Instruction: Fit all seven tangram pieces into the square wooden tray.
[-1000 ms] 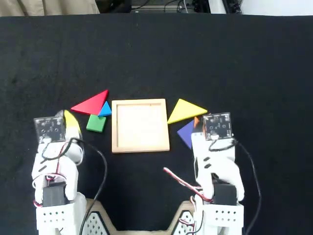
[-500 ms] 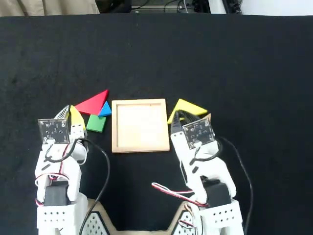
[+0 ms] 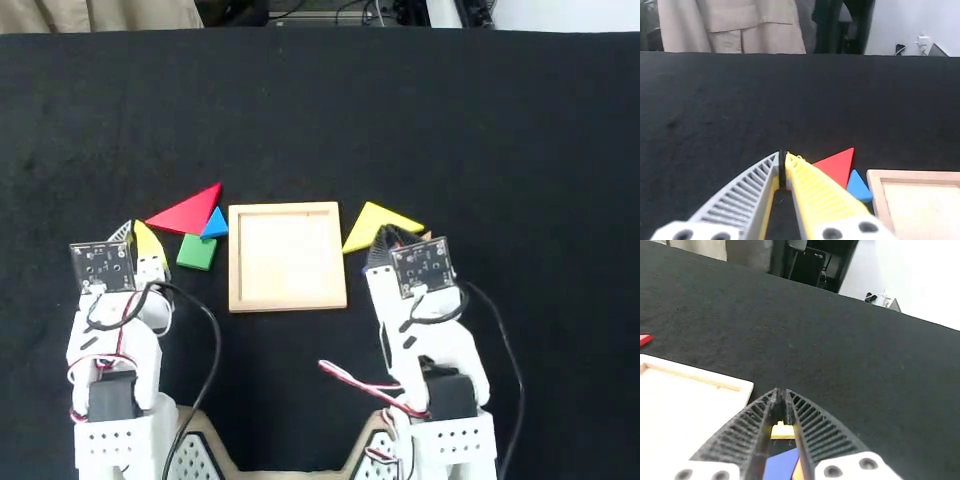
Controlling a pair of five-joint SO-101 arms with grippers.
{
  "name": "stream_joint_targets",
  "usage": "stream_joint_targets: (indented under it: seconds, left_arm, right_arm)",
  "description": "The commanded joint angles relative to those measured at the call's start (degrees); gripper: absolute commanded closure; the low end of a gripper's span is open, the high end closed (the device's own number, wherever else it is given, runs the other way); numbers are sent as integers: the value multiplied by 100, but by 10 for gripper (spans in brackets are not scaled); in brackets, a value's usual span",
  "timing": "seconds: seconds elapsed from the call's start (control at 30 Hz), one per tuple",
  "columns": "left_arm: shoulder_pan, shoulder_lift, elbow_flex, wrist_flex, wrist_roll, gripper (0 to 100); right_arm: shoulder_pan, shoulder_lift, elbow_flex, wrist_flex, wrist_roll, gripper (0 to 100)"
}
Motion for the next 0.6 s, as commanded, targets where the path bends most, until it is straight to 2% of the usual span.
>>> stream_joint_targets:
  seconds: [0.0, 0.4, 0.57]
  left_arm:
    - [-110, -35, 110, -26, -18, 970]
    - [-92, -26, 110, 18, -18, 970]
    - [13, -26, 57, 229, -774, 970]
  right_arm:
    - [176, -321, -22, 35, -26, 985]
    - [316, -321, -22, 229, 26, 986]
    - [308, -286, -22, 237, 26, 986]
